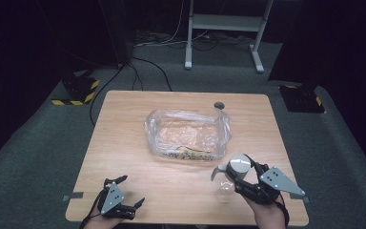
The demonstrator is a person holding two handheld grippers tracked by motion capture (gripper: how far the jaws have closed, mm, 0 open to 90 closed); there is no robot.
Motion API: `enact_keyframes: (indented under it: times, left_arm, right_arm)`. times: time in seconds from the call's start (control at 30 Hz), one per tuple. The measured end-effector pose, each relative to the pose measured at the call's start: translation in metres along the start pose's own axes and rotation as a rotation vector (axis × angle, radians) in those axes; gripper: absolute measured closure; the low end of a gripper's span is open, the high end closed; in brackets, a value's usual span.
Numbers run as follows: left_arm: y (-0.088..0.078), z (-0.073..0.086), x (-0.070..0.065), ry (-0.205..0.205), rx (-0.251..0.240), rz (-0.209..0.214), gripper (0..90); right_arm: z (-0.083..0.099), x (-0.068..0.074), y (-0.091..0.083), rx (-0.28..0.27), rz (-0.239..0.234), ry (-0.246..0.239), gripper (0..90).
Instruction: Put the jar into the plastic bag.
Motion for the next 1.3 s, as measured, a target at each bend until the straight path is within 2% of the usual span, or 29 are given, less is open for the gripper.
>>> enact_keyframes:
  times: [0.43,0.6,0.77,0.87,1.0,1.07,1.17,1.3]
  left_arm:
    - [-0.001,0.001,0.001,-0.023,-0.007,-0.006,1.4]
    - [-0.001,0.001,0.001,-0.012,-0.007,-0.006,1.5]
    - [-0.001,0.001,0.001,-0.01,-0.005,-0.002,1.3]
    - [-0.001,0.001,0.001,-0.013,-0.006,0.012,1.4]
    - [0.0,0.0,0.001,-0.004,0.001,0.03,1.0]
    - [0.0,0.0,-0.001,0.018,0.001,0.027,1.1]
    - [0.001,0.0,-0.001,0.013,0.014,0.023,1.2]
    - [0.0,0.0,-0.001,0.019,0.004,0.03,1.3]
  right_arm:
    - [-0.009,0.009,0.024,0.001,0.0,0.002,33.0]
    - [-0.014,0.01,0.033,0.004,0.001,0.006,33.1]
    - [-0.019,0.015,0.041,0.003,-0.001,-0.009,33.0]
    - [-0.023,0.018,0.046,-0.003,-0.01,-0.012,33.1]
    - [-0.034,0.021,0.054,-0.029,-0.017,-0.024,33.1]
    - [-0.043,0.023,0.059,-0.035,-0.037,-0.041,33.1]
    - [-0.053,0.023,0.062,-0.053,-0.037,-0.038,33.1]
    - [-0.065,0.025,0.074,-0.071,-0.046,-0.054,33.1]
Point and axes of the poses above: each handheld gripper's, and its own axes: y roughly forward along the jaws, z roughly out of its underside, x roughly to its left, the point moved 2 cm from there along y, roughly forward along the jaws, and after that the axes turned 10 degrees about y, right-handed, at the moved point
